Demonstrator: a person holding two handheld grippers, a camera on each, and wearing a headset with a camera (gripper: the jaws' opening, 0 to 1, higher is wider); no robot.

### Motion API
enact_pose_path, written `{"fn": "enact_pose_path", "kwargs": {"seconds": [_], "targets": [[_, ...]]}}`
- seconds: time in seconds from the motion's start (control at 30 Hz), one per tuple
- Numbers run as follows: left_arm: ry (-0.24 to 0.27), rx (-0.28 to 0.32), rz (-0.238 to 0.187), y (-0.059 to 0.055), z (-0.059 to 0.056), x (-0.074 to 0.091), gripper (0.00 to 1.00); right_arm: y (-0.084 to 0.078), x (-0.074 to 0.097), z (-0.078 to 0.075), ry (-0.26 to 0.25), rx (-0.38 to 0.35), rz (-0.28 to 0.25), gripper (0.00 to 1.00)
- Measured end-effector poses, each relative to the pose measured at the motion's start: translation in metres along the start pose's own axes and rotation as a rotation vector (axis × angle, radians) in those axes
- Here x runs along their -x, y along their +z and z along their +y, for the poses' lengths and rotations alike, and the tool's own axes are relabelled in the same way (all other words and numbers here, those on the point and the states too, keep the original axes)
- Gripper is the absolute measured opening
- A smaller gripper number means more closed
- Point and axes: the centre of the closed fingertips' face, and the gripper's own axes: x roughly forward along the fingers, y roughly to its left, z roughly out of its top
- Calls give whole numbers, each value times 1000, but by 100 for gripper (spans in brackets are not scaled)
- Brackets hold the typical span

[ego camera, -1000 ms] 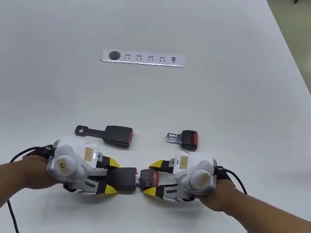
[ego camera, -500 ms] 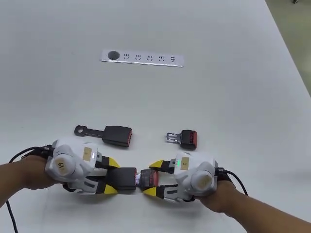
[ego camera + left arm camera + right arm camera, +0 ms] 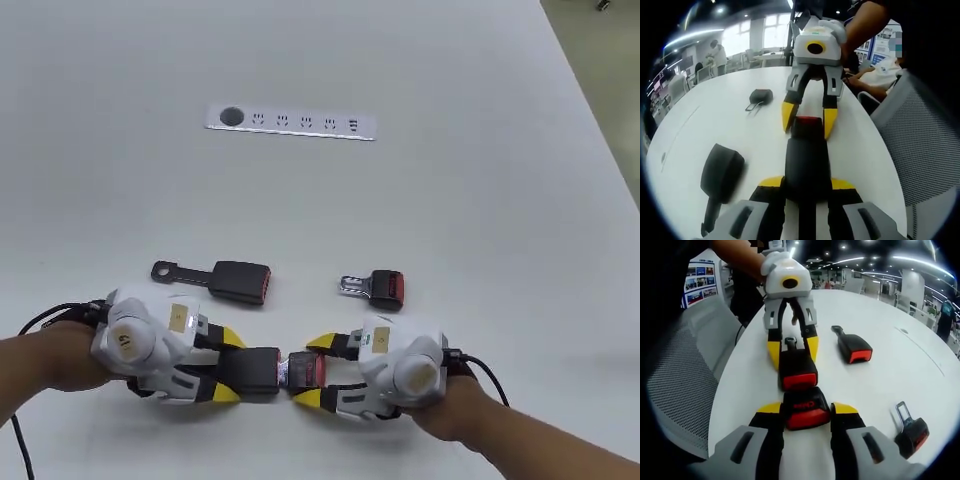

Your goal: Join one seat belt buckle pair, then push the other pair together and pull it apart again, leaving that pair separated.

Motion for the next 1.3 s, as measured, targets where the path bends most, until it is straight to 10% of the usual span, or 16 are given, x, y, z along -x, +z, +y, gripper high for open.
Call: {"fn": "enact_pose_path", "kwargs": {"seconds": [0.47,0.63,1.3], "targets": [[94,-33,98,1,4,-3,45,-3,1,2,-32,-39,40,41],[86,-22,88,-1,-2,5,58,-4,7,-3,-67,-79,25,68],[268,90,22,16,19,56,74,-2,53,-40,-194,-116,-26,73]]}}
